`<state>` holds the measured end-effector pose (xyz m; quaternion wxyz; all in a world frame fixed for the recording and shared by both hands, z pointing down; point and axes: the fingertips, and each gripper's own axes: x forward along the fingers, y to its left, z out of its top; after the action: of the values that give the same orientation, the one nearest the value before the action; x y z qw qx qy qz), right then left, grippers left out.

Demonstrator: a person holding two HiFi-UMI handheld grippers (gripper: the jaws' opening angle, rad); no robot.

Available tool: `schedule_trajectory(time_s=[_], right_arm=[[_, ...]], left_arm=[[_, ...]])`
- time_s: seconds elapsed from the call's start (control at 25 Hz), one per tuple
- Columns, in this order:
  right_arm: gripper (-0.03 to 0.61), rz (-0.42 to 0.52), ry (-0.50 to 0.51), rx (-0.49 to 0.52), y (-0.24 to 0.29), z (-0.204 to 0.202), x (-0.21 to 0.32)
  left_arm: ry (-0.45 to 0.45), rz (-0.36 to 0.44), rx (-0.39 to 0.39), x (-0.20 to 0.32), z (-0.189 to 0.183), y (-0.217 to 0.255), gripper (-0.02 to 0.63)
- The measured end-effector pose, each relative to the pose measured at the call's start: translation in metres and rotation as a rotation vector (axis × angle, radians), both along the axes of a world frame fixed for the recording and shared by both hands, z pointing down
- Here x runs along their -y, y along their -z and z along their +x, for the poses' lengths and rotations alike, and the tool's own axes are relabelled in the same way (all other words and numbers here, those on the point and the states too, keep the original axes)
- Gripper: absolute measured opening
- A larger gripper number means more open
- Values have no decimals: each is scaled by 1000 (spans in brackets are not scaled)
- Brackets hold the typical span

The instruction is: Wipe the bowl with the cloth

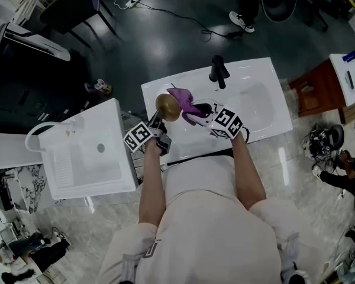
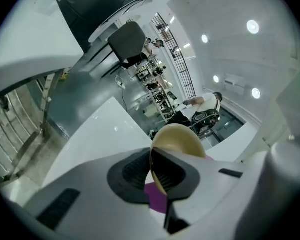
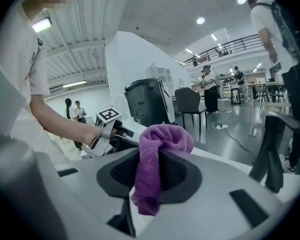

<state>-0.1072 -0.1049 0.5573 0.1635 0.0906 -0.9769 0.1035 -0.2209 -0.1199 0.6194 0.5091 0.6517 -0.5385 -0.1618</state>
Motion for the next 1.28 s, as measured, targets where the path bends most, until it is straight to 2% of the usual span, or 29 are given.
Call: schedule_trajectory(time_s=[0.2,0.36,0.52,0.6,0.68,0.76,0.92,1.08,1.28], right_arm=[[92,-42,111,-24,-7,-10,-22],[92,-79,166,-36,-12,-12,-31],[92,-147,205,20,-8,-11,-39],[92,-163,195,49,-4,-9,-37],[93,-155,132,59,-5,-6,-25],[94,-115,13,22,-11,2,-3],[92,-15,-290,-171,-38,32,47],[92,-47,-420,-204,-47,52,62],[94,-118,-548,-233,-64,69,70]], left_arm=[[69,4,37,-1,-17,1,17],[108,6,108,1,-27,4,17],[143,30,186,3,-36,10,17],[150,27,249,2,-41,11,17],[141,18,323,1,-45,11,17],[121,7,391,1,-46,10,17],[32,-29,554,2,-41,3,17],[-96,-32,720,4,-25,0,17],[-214,-47,814,6,-5,-11,17]])
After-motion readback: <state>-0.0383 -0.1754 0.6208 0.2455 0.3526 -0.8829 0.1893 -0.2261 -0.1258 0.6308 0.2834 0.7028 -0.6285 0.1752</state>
